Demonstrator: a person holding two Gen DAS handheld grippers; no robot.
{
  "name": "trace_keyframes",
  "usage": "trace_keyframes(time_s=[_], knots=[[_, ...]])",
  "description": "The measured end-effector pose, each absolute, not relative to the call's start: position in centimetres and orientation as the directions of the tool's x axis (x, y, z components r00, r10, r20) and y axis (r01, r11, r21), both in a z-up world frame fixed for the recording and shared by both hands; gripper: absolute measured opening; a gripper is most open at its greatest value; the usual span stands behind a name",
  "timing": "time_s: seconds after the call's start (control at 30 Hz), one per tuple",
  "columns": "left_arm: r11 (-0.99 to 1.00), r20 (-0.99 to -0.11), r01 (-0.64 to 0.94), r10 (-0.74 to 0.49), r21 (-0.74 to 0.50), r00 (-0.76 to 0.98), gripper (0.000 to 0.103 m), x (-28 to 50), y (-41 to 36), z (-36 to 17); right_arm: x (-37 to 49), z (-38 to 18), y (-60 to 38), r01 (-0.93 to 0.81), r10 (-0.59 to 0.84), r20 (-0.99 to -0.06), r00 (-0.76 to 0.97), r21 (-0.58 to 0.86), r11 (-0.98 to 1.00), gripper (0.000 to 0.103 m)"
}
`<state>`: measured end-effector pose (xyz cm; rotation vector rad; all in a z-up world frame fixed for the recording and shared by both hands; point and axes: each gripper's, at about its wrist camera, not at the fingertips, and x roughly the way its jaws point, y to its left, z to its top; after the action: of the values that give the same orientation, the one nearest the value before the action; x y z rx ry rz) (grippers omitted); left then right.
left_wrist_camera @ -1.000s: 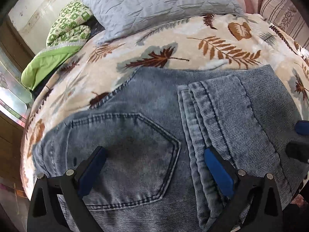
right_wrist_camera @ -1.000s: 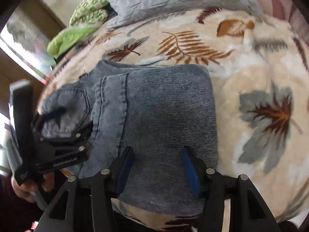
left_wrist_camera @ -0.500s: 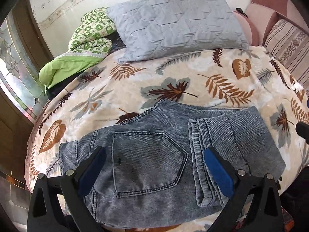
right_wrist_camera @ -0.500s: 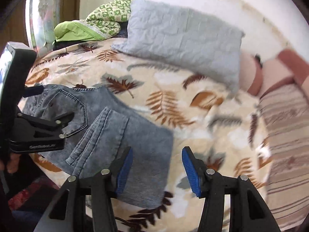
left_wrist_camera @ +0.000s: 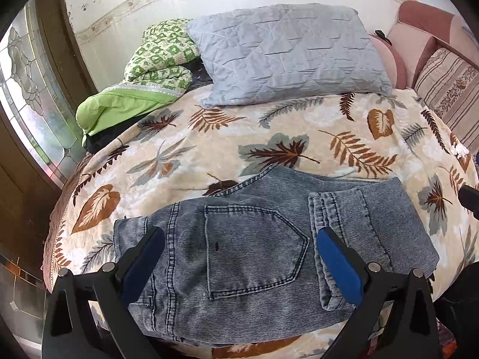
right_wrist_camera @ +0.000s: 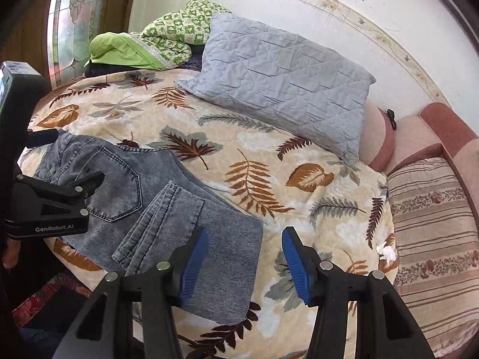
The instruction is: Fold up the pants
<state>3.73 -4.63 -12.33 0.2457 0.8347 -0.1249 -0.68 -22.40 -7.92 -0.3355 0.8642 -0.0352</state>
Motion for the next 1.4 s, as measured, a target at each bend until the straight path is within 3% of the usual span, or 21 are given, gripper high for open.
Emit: trace_keyframes(time_s=[0.67,1.4], knots=[[0.984,-0.764,0.093,0.056,0.151,0.643,0.102,4.1,1.4,-13.9,0.7,-9.4,-17.6,-0.195,-0.151,-0.750,0.644,-0.352,0.916,0.056],[0.982,-0.754,0.098,0.059,0.163,0.655,0.102,3.9,1.2,-13.7,0.7,-9.1,-17.2,-0.188,-0.153,-0.732,0.664,-0.361,0.913,0.056]])
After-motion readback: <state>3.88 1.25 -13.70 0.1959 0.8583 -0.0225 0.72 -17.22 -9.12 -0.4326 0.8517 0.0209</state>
